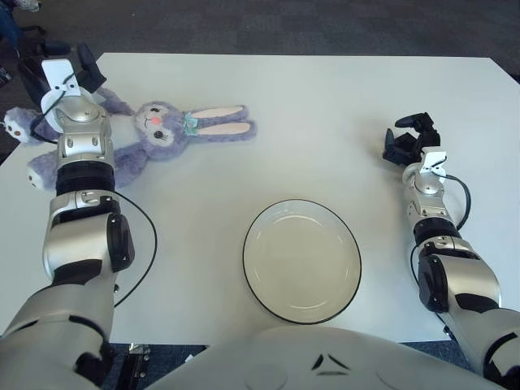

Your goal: Put the doll into the plate.

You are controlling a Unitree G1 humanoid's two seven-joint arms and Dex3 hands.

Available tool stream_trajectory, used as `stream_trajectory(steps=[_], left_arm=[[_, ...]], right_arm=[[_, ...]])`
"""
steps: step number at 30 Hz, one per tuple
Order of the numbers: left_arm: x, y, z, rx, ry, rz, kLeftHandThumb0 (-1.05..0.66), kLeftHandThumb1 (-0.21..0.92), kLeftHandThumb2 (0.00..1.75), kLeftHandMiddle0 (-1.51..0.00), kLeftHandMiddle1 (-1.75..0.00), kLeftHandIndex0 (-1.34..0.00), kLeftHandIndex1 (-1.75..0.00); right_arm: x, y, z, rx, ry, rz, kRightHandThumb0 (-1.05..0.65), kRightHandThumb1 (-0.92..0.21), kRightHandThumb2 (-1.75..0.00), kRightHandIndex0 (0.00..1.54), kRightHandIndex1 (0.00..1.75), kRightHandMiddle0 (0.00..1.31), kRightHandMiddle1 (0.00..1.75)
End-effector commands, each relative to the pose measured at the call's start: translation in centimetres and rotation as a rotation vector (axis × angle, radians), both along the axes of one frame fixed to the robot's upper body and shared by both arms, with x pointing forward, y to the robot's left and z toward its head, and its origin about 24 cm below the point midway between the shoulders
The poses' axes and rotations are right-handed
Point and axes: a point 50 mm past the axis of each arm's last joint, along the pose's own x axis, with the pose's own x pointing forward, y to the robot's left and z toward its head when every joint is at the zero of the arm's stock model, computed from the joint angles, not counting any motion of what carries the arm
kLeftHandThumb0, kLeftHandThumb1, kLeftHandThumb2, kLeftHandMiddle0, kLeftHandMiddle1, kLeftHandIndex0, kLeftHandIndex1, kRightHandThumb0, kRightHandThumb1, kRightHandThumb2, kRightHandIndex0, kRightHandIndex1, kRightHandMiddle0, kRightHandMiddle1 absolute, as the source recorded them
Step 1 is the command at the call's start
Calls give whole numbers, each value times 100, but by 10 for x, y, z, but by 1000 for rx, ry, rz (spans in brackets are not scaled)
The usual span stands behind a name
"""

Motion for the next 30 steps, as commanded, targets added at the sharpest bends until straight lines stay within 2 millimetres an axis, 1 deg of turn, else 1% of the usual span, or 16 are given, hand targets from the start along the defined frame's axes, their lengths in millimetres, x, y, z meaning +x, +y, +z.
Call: stream_trajectory(steps=[1,10,19,26,28,30], left_arm=[[2,2,6,28,26,20,-41,56,101,-111,-175,-42,-175],[8,-1,-5,19,106,-29,-41,56,100,-113,-175,-42,-175],[9,-1,-39,-13,167,-108,-41,56,101,-109,-175,-43,-175],[8,-2,-51,-31,188,-157,-41,56,101,-104,-175,-43,-175],[7,-3,-59,-49,210,-171,-41,56,101,-103,-175,-43,-175],[7,-4,-63,-60,222,-177,-41,56,101,-102,-175,-43,-175]], right_arm=[[-3,-1,-5,2,22,1,-1,-38,-121,68,157,31,175],[-5,-3,-5,0,25,3,-1,-38,-121,68,157,31,175],[-6,-3,-6,-3,35,6,-1,-38,-120,69,156,32,175],[-8,-4,-6,-6,36,11,-1,-38,-120,69,156,32,175],[-8,-5,-6,-8,38,15,-1,-38,-120,69,156,32,175],[-8,-5,-6,-9,39,18,-1,-38,-120,69,156,32,175]])
